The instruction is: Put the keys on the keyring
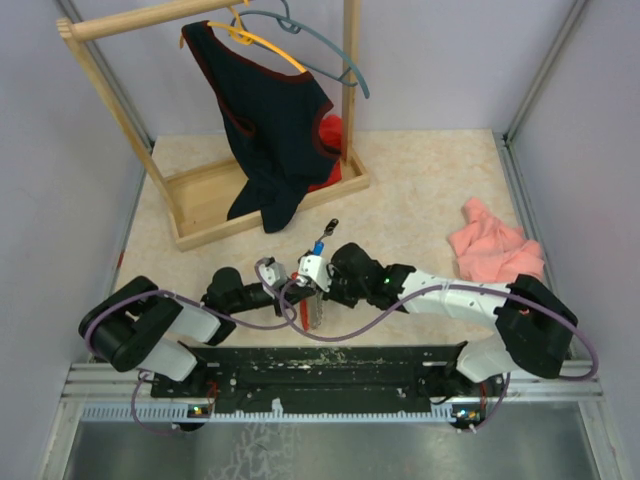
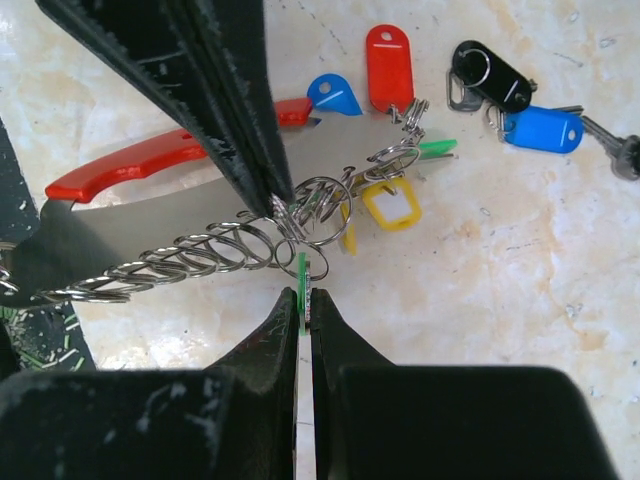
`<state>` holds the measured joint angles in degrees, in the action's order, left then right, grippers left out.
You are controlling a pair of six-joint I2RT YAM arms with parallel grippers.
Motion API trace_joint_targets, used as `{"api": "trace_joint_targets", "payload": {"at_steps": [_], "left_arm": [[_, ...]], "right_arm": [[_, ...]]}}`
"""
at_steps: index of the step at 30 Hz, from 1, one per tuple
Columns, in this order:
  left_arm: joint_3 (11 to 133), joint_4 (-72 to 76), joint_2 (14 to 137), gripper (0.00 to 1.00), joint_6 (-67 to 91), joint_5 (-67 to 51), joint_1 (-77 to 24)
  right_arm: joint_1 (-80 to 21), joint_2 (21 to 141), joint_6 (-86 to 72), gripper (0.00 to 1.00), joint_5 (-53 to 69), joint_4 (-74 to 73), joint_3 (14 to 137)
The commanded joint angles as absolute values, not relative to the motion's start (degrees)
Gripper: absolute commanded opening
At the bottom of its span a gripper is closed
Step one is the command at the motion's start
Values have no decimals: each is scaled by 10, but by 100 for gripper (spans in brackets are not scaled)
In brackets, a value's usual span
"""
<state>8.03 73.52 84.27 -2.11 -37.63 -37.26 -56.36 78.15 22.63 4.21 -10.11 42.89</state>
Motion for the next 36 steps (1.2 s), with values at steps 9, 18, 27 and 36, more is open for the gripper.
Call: {"api": "trace_joint_targets", "payload": {"at_steps": [9,18,27,36], "left_arm": [[73,784,846,1,-55,-407,-380],[67,799,846,1,-70,-413,-389],[63,822,858,1,-71,-423,-392],[60,830,857,1,-73,-426,-393]], "right_arm": [[-514,835,180,0,155,-224,528],[-486,889,161,0,252,-281,575],[-460,941,154,0,306,-305,614],[-458,988,142,0,300,-314,616]]}}
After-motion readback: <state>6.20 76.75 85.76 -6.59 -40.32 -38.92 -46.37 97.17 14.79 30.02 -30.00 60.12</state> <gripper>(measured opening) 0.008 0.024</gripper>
